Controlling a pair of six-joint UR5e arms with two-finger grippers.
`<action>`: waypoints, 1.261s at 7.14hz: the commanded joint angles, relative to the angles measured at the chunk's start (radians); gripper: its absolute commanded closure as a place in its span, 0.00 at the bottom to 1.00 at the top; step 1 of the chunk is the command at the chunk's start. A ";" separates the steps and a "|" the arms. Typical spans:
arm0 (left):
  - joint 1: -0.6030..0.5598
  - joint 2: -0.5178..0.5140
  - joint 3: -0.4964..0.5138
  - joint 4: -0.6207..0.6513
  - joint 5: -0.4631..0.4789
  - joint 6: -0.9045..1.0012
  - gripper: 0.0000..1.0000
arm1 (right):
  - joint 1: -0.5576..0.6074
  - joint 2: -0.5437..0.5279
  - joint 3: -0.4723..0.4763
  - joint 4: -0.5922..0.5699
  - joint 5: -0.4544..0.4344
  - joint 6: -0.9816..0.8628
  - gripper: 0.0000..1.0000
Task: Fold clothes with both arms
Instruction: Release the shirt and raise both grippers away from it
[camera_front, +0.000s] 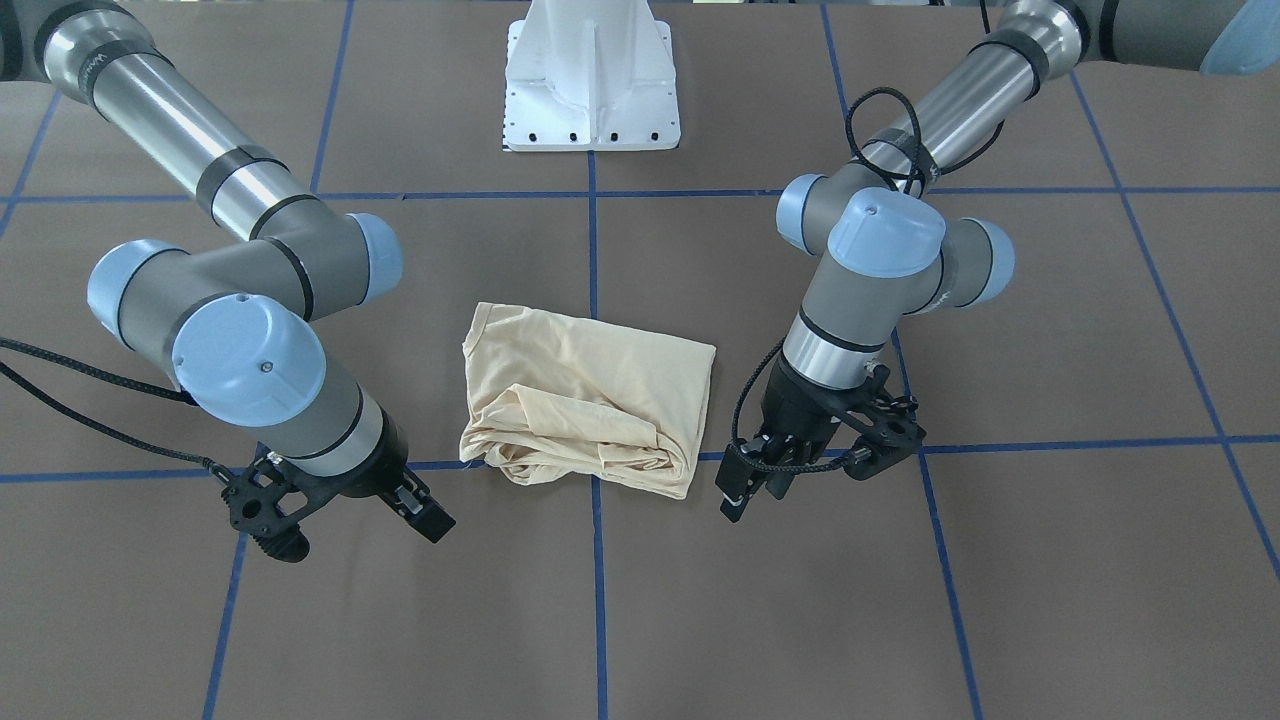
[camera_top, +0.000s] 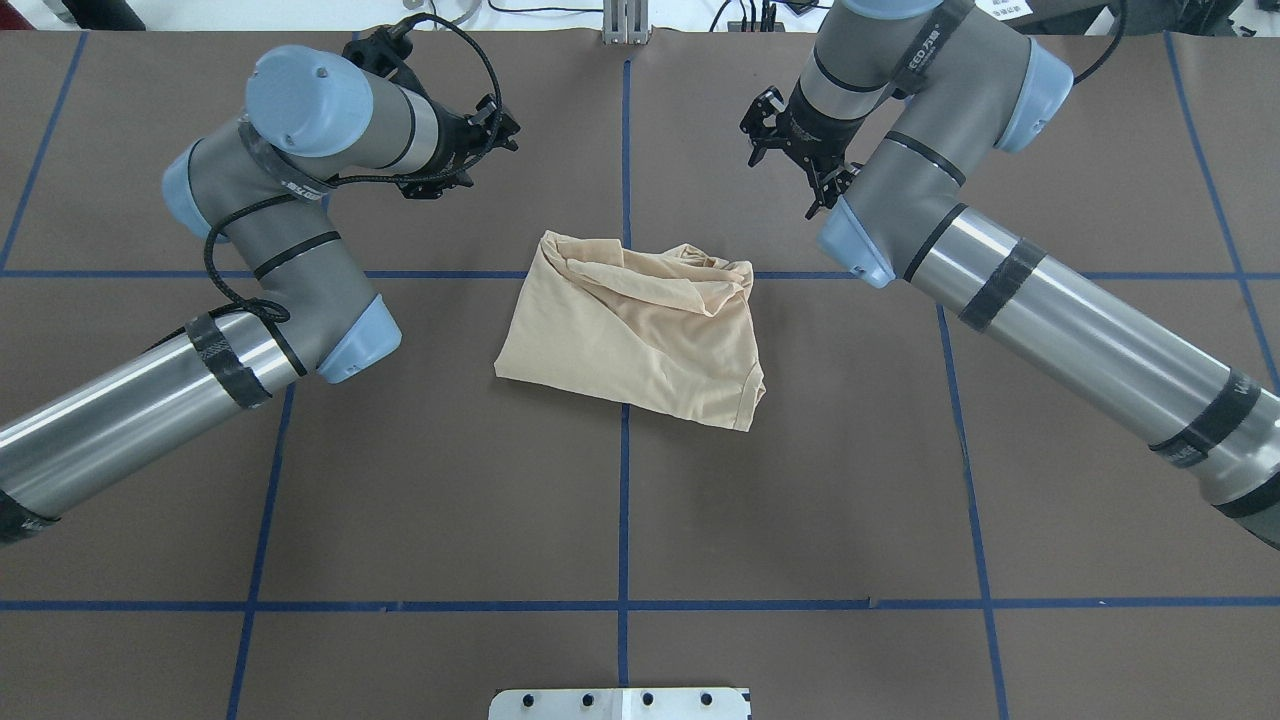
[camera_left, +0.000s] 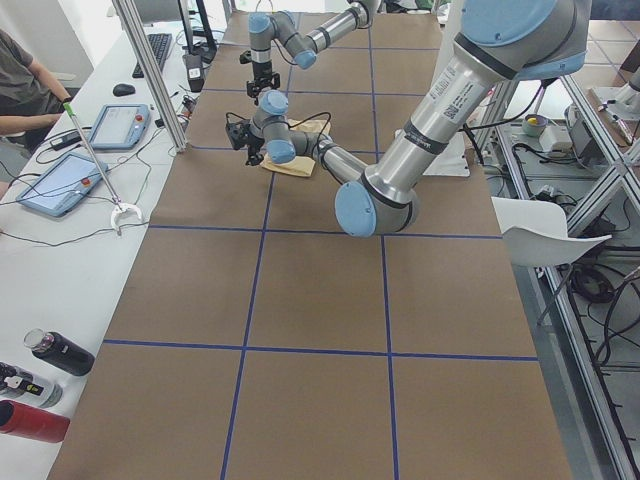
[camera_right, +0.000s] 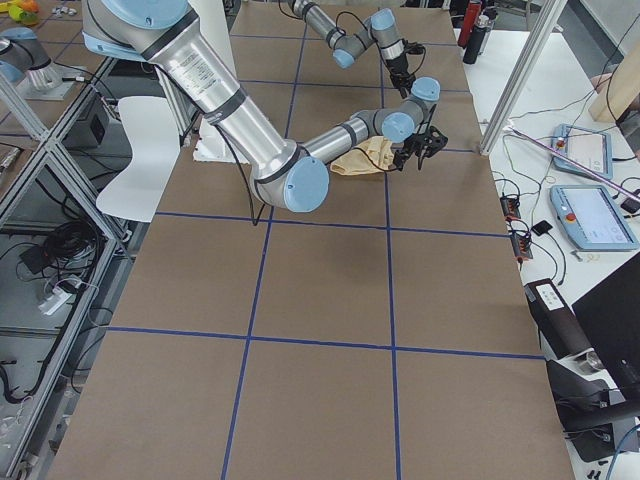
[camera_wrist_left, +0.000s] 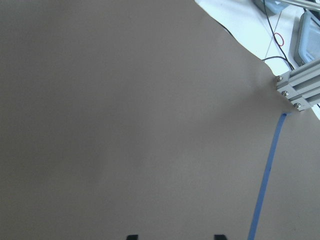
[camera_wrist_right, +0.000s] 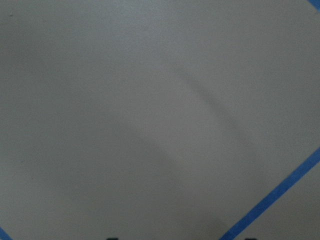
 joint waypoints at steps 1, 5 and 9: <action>-0.018 0.159 -0.194 0.006 -0.085 0.246 0.26 | 0.084 -0.182 0.165 -0.004 0.008 -0.237 0.00; -0.224 0.524 -0.432 0.009 -0.303 0.858 0.01 | 0.359 -0.491 0.312 -0.096 0.018 -1.078 0.00; -0.722 0.653 -0.360 0.229 -0.475 1.719 0.01 | 0.602 -0.588 0.240 -0.199 0.057 -1.725 0.00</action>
